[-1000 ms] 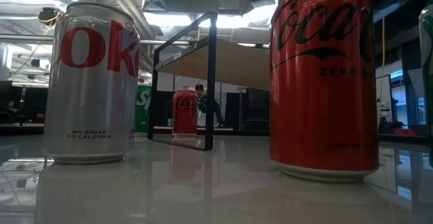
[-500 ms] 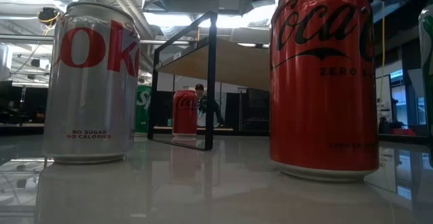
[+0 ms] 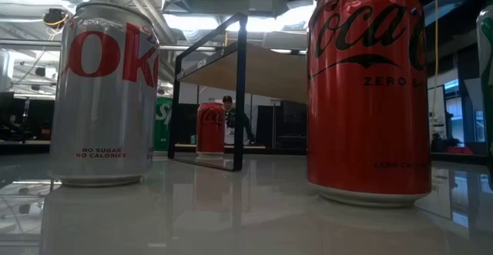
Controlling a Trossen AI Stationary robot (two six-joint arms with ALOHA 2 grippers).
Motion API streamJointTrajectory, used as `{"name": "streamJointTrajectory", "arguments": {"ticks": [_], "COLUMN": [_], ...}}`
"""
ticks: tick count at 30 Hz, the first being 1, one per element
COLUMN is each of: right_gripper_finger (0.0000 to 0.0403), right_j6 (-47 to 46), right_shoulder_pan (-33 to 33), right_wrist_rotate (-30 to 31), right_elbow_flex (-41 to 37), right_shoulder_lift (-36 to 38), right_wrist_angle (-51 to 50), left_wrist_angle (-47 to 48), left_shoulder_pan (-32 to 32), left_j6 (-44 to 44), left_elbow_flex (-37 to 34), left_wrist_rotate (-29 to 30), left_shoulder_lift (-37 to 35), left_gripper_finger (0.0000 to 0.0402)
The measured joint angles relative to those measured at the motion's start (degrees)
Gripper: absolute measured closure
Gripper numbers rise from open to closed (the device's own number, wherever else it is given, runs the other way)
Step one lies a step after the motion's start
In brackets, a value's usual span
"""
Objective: Place canned beverage on shelf
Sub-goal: Put the silver soda can on the shelf aligned with the other silver soda can
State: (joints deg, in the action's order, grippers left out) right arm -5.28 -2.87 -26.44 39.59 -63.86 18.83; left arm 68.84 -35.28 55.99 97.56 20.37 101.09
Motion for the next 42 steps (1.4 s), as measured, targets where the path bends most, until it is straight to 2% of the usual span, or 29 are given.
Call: {"name": "streamJointTrajectory", "arguments": {"ticks": [7, 19, 28, 42], "right_gripper_finger": [0.0010, 0.0010, 0.0010, 0.0010], "right_j6": [0.0, 0.0, 0.0, 0.0], "right_shoulder_pan": [0.0, 0.0, 0.0, 0.0], "right_wrist_rotate": [0.0, 0.0, 0.0, 0.1], "right_elbow_flex": [0.0, 0.0, 0.0, 0.0], "right_shoulder_lift": [0.0, 0.0, 0.0, 0.0], "right_wrist_angle": [0.0, 0.1, 0.1, 0.1], "left_wrist_angle": [0.8, 0.8, 1.2, 1.0], "left_shoulder_pan": [1.5, 3.4, 4.8, 4.8], "left_j6": [0.4, 0.5, 0.4, -0.6], "left_elbow_flex": [0.0, 0.0, 0.0, 0.0], "left_wrist_rotate": [-0.5, -8.3, -11.6, -9.2], "left_shoulder_lift": [0.0, 0.0, 0.0, 0.0], "left_gripper_finger": [0.0072, 0.0072, 0.0072, 0.0069]}}
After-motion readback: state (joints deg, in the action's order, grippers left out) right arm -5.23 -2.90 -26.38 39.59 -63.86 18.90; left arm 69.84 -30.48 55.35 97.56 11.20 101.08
